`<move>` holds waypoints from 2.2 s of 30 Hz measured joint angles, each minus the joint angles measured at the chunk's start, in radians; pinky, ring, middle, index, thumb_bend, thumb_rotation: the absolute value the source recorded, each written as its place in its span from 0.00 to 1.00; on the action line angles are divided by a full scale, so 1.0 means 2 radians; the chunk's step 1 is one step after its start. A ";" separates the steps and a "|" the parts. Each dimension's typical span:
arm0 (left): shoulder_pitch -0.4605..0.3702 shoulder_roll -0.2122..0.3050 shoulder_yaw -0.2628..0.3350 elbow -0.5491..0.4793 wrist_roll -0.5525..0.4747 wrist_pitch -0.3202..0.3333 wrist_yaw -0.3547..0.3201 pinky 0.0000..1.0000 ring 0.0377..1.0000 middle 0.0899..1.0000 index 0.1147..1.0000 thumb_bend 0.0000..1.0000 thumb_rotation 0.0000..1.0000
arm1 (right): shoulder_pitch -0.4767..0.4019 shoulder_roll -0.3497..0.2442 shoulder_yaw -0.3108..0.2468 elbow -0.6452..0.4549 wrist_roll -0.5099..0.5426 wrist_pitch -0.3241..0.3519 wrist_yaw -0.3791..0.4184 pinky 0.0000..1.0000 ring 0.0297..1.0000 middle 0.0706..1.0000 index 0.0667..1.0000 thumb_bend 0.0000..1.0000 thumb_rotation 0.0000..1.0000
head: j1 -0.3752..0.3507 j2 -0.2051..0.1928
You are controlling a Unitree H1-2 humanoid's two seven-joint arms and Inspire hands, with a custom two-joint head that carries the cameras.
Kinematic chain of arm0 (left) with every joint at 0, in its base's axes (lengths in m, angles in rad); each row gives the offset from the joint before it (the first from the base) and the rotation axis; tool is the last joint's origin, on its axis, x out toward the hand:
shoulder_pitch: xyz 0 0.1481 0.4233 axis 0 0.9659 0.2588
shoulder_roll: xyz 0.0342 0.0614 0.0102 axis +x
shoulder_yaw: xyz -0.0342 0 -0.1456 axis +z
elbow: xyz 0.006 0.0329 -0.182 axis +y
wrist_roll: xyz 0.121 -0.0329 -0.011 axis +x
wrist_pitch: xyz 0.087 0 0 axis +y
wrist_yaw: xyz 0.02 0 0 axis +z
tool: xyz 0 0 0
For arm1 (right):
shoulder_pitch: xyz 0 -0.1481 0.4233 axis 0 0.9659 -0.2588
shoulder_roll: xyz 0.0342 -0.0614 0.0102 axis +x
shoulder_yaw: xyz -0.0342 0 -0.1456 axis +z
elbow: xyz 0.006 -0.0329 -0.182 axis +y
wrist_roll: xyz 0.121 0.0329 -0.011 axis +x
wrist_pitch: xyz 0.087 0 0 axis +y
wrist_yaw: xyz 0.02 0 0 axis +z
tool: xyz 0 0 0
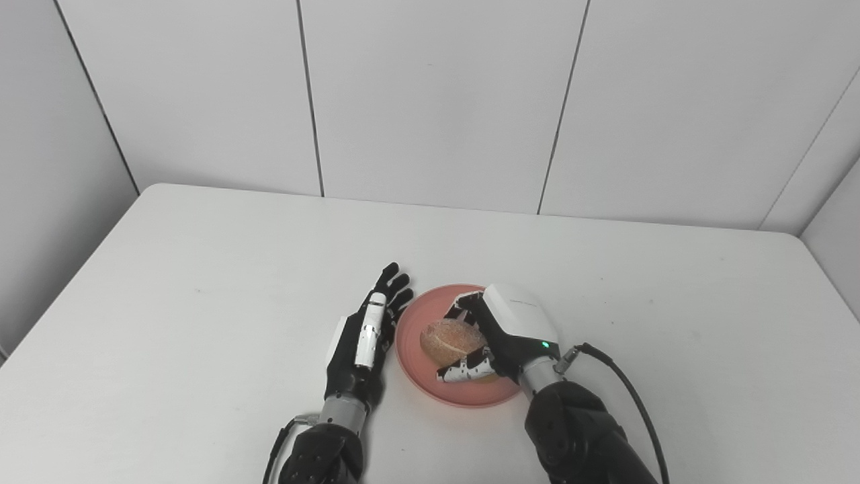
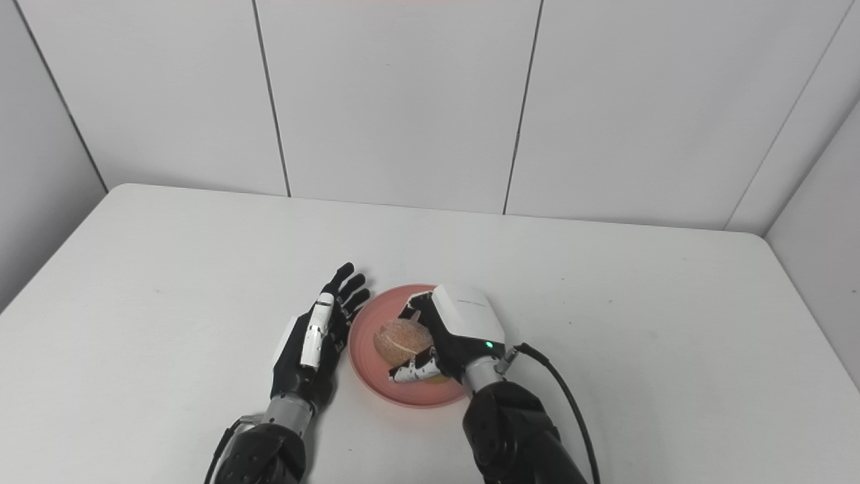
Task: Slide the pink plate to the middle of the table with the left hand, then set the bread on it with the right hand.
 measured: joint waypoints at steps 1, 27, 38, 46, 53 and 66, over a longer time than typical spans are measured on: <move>0.000 0.000 0.000 0.000 0.000 0.000 0.000 0.91 0.91 0.92 0.90 0.40 1.00 | 0.000 -0.001 0.002 -0.001 -0.003 0.000 0.004 0.42 0.56 0.65 0.67 0.67 0.27 | 0.000 0.000; 0.001 0.003 -0.001 -0.005 -0.001 0.008 -0.007 0.95 0.96 0.95 0.93 0.40 1.00 | 0.005 -0.012 -0.003 -0.089 -0.027 0.009 0.066 0.87 0.91 0.93 0.96 0.95 0.65 | -0.007 -0.005; 0.006 0.002 0.002 -0.008 -0.011 0.005 -0.011 0.93 0.91 0.92 0.91 0.41 1.00 | 0.025 -0.014 -0.084 -0.164 0.035 -0.017 0.009 0.78 0.87 0.92 0.95 0.94 0.84 | -0.015 -0.010; 0.008 0.004 0.003 -0.009 -0.010 0.002 -0.011 0.93 0.91 0.92 0.90 0.43 1.00 | 0.084 -0.012 -0.149 -0.168 0.131 -0.054 -0.050 0.84 0.91 0.95 0.96 0.81 1.00 | -0.021 -0.013; 0.011 0.008 0.003 -0.012 -0.009 -0.002 -0.011 0.93 0.91 0.92 0.90 0.43 1.00 | 0.116 0.000 -0.166 -0.155 0.177 -0.073 -0.089 0.84 0.90 0.92 0.94 0.73 1.00 | -0.026 -0.017; 0.021 0.012 0.006 -0.025 -0.009 -0.002 -0.011 0.94 0.93 0.93 0.91 0.42 1.00 | 0.154 0.025 -0.193 -0.115 0.298 -0.086 -0.094 0.85 0.92 0.94 0.93 0.59 1.00 | -0.027 -0.016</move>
